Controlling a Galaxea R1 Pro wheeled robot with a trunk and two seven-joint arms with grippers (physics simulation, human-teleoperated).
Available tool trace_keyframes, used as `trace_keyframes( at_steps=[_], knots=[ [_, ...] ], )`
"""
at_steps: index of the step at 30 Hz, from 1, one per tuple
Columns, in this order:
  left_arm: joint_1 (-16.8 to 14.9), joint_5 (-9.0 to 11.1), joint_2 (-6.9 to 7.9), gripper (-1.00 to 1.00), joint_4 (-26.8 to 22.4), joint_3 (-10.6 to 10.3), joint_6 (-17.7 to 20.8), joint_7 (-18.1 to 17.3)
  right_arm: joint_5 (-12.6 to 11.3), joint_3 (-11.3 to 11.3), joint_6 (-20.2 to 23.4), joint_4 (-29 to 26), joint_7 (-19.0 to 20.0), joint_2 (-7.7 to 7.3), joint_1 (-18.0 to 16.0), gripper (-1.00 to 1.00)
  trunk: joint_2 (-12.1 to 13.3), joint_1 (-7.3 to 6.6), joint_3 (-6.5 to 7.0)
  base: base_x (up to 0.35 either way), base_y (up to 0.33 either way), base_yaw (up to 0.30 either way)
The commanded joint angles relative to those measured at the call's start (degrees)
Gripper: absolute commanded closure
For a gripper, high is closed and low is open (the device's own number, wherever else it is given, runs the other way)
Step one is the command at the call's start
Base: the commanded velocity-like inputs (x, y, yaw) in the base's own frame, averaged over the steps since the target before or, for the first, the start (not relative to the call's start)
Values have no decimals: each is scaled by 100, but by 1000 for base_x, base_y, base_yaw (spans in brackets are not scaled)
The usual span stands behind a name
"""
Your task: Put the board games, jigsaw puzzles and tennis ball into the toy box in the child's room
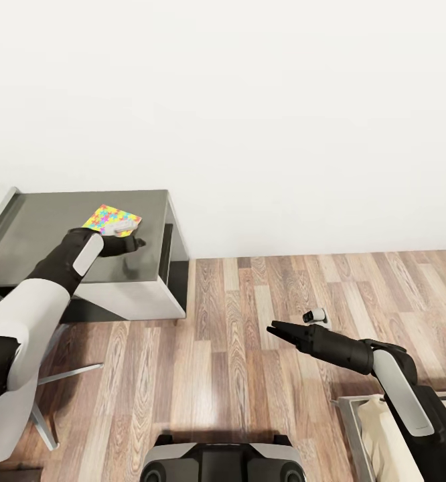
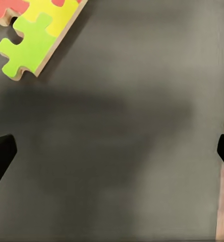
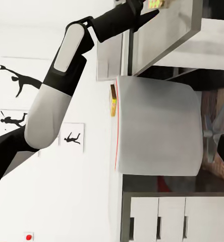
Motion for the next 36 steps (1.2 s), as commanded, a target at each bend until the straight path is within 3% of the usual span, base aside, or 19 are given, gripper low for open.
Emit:
trace_keyframes(
  at_steps=[1, 6, 15, 23, 30, 36],
  knots=[
    [-4, 30, 24, -100, -8, -27, 23, -17, 1, 3, 21, 0, 15, -3, -4, -100, -9, 3, -7, 0, 0, 0],
    [-4, 60, 198, -100, -122, -11, 302, -217, 1, 1, 21, 0, 15, -3, -4, -100, -9, 3, -7, 0, 0, 0],
    [-4, 79, 464, -100, -773, 8, 1126, -703, 11, 3, 10, -27, 20, -1, -4, -100, -9, 3, -7, 0, 0, 0],
    [-4, 94, 667, -100, -881, 80, 1289, -824, 60, -15, 0, -47, -16, 4, -4, -100, -9, 3, -7, 0, 0, 0],
    [-4, 106, 689, -100, -893, 93, 1307, -841, 71, -357, 3, -136, -747, 9, -4, -100, -9, 3, -7, 0, 0, 0],
    [-4, 105, 677, -100, -895, 93, 1302, -842, 68, -429, 5, -156, -1281, 28, -4, -100, -9, 3, -7, 0, 0, 0]
  ],
)
